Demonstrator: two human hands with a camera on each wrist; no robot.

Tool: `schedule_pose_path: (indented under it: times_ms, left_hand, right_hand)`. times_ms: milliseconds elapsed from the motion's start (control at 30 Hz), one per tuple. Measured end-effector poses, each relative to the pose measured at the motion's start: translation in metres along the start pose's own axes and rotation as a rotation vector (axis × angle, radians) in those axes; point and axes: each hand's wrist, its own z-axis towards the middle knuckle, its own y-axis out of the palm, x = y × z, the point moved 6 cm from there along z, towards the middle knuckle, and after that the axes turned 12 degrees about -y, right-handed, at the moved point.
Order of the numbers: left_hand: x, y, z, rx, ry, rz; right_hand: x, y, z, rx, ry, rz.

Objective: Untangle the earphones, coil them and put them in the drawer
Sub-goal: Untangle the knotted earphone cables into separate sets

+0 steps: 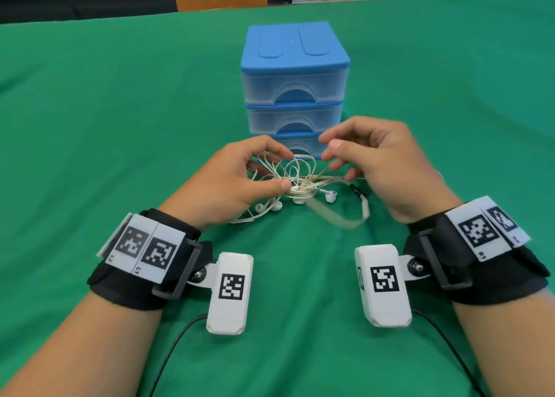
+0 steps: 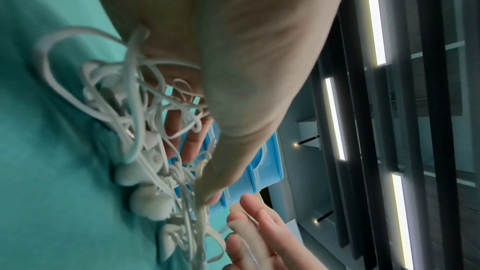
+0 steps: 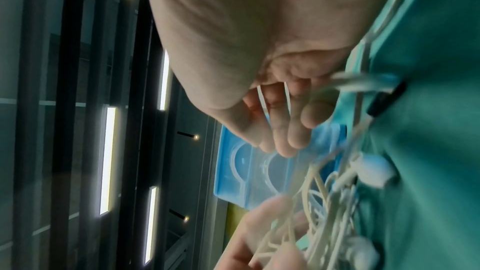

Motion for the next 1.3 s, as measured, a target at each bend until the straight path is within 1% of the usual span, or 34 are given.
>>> schedule_pose_path:
  times_ms: [33,100,200,300,400,467,567,633,733,800,867,933,1133,1300]
  left_hand:
    - [-0.001,0.0,0.0,-0.011,-0.008,-0.003]
    - [-0.002,-0.001,0.001,-0.002,-0.003,-0.016]
    - [-0.003,-0.009,0.002,0.085,0.011,-0.051]
    - [0.0,-0.014,0.001,0.149,0.047,-0.075]
    - [0.005,-0.017,-0.002,0.186,0.094,-0.077]
    - [0.006,-0.02,-0.003,0.214,0.103,-0.086]
    - [0.005,-0.022,-0.004,0.236,0.109,-0.12]
    - [0.007,-0.023,-0.006,0.247,0.122,-0.155]
    - [0.01,-0.025,-0.008,0.274,0.148,-0.19]
    - [0.008,-0.028,-0.008,0.293,0.148,-0.212]
    - [0.005,-0.03,-0.009,0.308,0.137,-0.231]
    - [0.003,-0.032,-0.01,0.322,0.12,-0.246]
    - [-0.001,-0.034,-0.008,0.36,0.073,-0.238]
    - [-0.004,-0.036,-0.007,0.383,0.042,-0.216]
  right_hand:
    - [0.0,0.003,0.0,-0.027,-0.002,0.012]
    - [-0.004,0.003,0.0,-0.012,-0.025,0.053]
    - [-0.007,-0.002,0.002,0.025,-0.049,0.06]
    - [-0.006,-0.004,-0.001,0.007,-0.019,0.044]
    - [-0.006,-0.003,-0.005,-0.128,0.004,-0.09]
    - [-0.009,-0.004,-0.008,-0.226,0.007,-0.222]
    - [-0.014,-0.004,-0.01,-0.325,0.019,-0.371]
    - [-0.015,0.003,-0.011,-0.42,0.06,-0.452]
    - [-0.014,0.016,-0.011,-0.59,0.096,-0.644]
    - [-0.015,0.021,-0.01,-0.642,0.097,-0.721]
    - [-0.018,0.02,-0.008,-0.626,0.093,-0.739]
    - [-0.022,0.015,-0.008,-0.569,0.091,-0.716]
    - [-0.027,0.0,-0.01,-0.42,0.07,-0.52]
    - [-0.032,-0.009,-0.008,-0.281,0.084,-0.334]
